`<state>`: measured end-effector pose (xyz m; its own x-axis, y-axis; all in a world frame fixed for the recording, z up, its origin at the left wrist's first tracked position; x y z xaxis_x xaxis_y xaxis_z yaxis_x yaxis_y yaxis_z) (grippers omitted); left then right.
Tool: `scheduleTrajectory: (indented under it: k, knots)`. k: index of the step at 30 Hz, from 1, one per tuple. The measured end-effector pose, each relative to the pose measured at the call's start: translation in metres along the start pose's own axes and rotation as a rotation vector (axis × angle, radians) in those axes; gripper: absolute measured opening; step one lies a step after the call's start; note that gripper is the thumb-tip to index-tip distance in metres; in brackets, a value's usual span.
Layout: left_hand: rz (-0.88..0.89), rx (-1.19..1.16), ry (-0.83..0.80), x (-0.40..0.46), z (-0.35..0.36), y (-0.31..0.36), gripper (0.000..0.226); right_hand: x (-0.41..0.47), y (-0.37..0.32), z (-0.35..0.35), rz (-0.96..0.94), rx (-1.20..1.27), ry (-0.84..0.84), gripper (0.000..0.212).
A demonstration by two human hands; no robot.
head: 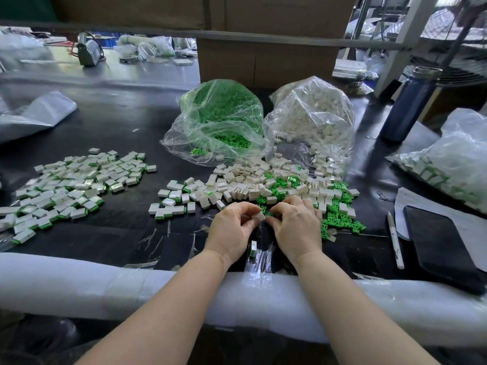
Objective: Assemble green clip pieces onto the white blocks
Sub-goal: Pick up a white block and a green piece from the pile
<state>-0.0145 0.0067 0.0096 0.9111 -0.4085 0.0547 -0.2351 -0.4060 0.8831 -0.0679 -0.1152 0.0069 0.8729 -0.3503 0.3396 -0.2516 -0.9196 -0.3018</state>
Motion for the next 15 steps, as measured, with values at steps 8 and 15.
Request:
scheduleTrajectory:
  k: [8,15]
  knots:
    - [-0.001,-0.052,-0.039,-0.001,0.000,0.000,0.012,-0.005,0.007,-0.010,0.087,0.674,0.126,0.012]
    - [-0.010,-0.122,-0.089,0.000,0.000,0.001,0.006,-0.006,0.004,-0.016,0.073,0.967,0.090,0.021]
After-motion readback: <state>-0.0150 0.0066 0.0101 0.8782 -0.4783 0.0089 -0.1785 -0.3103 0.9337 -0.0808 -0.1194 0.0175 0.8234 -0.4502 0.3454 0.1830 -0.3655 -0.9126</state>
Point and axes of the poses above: each hand's wrist, its own x-axis towards the middle knuckle, its own z-axis out of the palm, y = z × x, the point moved 2 cm from there along x, towards the middle knuckle, and after that the axes turned 8 degrees about -z, right-handed, at the moved point
